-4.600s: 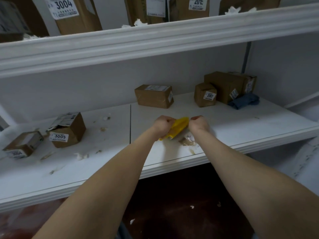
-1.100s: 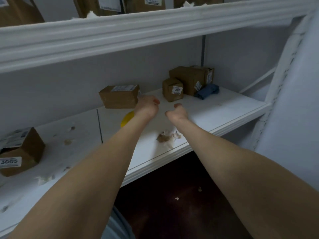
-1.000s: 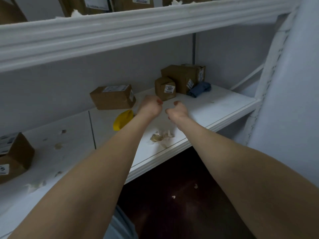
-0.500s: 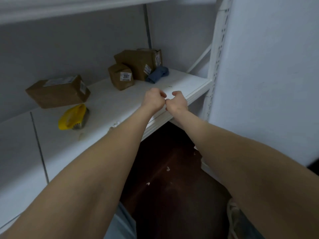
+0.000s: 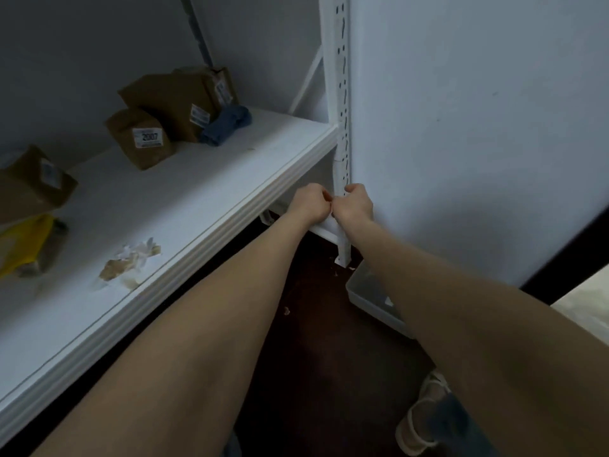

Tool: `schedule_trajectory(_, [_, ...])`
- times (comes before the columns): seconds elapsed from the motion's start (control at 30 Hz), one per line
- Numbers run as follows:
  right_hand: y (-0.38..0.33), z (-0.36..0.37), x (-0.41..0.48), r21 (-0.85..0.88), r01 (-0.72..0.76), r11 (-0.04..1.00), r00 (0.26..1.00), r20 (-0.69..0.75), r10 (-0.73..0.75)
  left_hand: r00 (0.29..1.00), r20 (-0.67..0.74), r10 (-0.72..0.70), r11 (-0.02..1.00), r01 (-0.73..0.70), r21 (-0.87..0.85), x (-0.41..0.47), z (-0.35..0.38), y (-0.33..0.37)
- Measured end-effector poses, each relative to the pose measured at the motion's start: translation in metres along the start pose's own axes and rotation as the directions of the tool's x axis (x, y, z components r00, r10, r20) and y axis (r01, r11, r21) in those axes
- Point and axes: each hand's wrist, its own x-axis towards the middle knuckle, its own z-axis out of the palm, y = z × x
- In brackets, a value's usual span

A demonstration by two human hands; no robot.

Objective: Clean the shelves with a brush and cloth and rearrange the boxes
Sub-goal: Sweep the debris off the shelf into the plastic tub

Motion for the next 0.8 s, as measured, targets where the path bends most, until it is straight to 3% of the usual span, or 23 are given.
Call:
schedule_trajectory(0.23, [0.084,0.006,0.049,-0.001,-0.183,0.983,0.982,-0.042,0.183,0.984,0.167,-0.061,0.998,0.057,0.031,0.041,0.083,-0.007])
schedule_trajectory(0.43, [0.15,0.02,0.08,0.07,-0.376,0.924,0.924,-0.042,0.379,0.95,0.295,-0.1,0.994,0.083,0.07,0.074,0.148,-0.025])
schedule_trajectory(0.63, [0.209,0.022,0.102,0.081,-0.602,0.794,0.798,0.062,0.599,0.912,0.391,-0.121,0.99,0.082,0.116,0.097,0.212,-0.038])
schedule_trajectory(0.7, [0.231,0.025,0.106,0.167,-0.643,0.748,0.766,0.124,0.631,0.891,0.429,-0.15,0.986,0.1,0.136,0.103,0.233,-0.043])
schedule_trajectory(0.8, [0.261,0.034,0.108,0.331,-0.772,0.543,0.619,0.195,0.761,0.861,0.476,-0.177,0.98,0.11,0.165,0.11,0.261,-0.054])
